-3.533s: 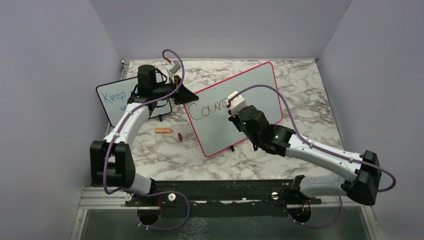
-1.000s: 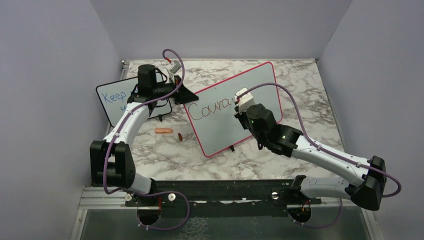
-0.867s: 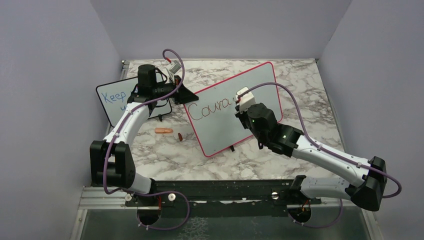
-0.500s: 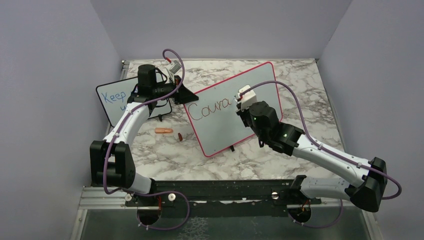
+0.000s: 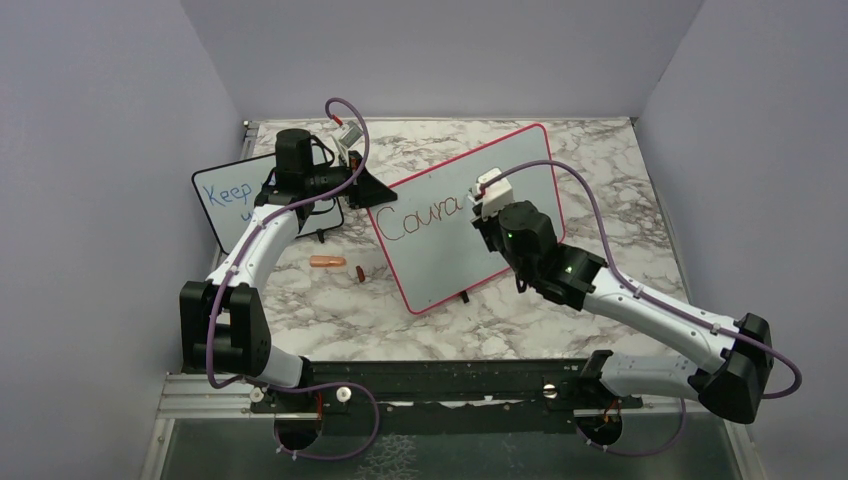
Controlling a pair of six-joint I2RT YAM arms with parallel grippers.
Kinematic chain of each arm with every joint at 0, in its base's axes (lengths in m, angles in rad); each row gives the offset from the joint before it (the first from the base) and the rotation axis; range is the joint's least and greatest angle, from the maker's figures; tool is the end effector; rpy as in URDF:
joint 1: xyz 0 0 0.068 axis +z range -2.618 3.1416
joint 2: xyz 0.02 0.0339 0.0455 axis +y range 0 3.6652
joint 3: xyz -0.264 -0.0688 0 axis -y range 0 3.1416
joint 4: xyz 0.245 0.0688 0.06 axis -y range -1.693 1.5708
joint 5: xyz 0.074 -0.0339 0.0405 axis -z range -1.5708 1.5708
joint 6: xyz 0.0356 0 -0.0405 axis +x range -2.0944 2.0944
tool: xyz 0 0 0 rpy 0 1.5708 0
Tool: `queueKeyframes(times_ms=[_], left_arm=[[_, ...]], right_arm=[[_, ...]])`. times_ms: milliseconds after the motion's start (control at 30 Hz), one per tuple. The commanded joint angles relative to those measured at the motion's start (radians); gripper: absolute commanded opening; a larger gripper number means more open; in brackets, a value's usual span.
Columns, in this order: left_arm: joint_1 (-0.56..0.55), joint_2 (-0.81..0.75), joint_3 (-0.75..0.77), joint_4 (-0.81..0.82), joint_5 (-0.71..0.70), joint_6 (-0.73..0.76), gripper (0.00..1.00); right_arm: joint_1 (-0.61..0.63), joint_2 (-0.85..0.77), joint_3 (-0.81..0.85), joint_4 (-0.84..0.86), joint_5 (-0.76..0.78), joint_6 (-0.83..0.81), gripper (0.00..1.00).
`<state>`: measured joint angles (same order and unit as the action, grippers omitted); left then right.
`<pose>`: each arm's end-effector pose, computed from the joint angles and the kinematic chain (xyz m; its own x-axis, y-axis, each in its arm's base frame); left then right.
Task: Write a sentence on the whiteboard
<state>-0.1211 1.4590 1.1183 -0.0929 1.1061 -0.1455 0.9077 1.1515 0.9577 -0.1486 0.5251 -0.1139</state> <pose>0.3169 -0.0706 0.3127 -0.5373 -0.0001 -0.8434 0.7899 0.3506 -0.5032 0.1761 0.1964 0.3311 -0.1609 -0.3657 -0.9167 -0.4122 0.8688 -0.2743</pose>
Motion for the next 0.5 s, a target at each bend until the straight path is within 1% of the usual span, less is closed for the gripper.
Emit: queueKeyframes(times_ms=[0,467], left_arm=[[-0.02,0.041,-0.026,-0.088,-0.046,0.093,0.0],[-0.02,0.041,-0.026,-0.088,-0.041,0.092,0.0]], right_arm=[[-0.009,0.01,-0.011,0.045,-0.02,-0.01,0.01],[-0.014,0.036,-0.002,0.073,-0.039,-0.017,0.01]])
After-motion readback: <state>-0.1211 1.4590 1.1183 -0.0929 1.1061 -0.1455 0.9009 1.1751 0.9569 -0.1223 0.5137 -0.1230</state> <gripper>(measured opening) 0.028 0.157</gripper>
